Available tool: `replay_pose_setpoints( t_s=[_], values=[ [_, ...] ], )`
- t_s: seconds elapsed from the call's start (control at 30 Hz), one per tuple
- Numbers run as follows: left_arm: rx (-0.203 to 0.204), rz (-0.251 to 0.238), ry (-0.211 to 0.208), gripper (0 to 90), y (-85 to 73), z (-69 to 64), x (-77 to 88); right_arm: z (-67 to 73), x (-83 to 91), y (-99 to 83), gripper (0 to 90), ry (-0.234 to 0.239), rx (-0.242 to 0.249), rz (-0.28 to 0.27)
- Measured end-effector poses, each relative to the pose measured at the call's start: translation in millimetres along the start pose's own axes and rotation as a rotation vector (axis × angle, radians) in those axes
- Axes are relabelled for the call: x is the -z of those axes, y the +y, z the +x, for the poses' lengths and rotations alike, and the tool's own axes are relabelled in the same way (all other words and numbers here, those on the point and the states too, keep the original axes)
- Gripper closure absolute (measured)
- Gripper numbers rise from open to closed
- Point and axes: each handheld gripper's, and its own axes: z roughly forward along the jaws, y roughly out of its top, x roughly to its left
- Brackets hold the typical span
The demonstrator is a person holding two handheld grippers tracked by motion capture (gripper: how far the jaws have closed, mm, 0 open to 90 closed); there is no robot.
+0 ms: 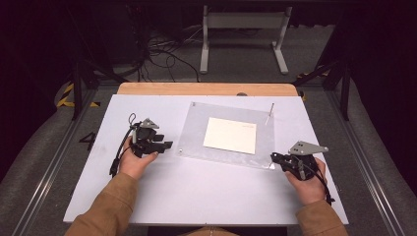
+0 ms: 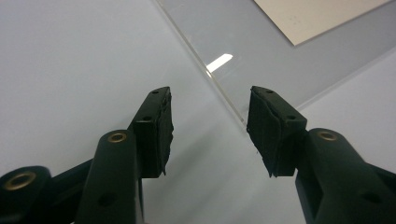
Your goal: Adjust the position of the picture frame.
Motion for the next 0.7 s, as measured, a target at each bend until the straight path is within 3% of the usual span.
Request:
replay_pose_setpoints(
  t_s=[0.13, 0.2, 0.4, 0.43, 0.53, 0.7],
  values=[
    [-0.028, 0.002, -0.003, 50.5, 1.0, -5.2, -2.2, -11.7, -1.7, -0.2, 84.3, -0.030, -0.029, -0.005],
    [-0.043, 0.004, -0.006, 50.1, 1.7, -8.6, -4.4, -15.2, -2.7, -2.4, 84.4, -0.022, -0.049, -0.019],
    [-0.080, 0.011, -0.031, 49.7, 7.3, -17.3, -10.2, -13.1, -1.2, -2.4, 81.0, -0.039, -0.049, -0.028],
    [-0.106, 0.020, -0.042, 50.7, 9.9, -20.3, -13.1, -12.9, 1.5, -2.0, 79.1, -0.040, -0.059, -0.045],
    [-0.130, 0.049, -0.056, 52.1, 13.8, -23.6, -15.5, -13.3, 4.1, -1.7, 77.9, -0.042, -0.061, -0.054],
    [-0.234, 0.146, -0.021, 58.8, 24.7, -34.3, -23.8, -14.2, 8.1, -2.9, 76.6, -0.034, -0.072, -0.067]
  ],
)
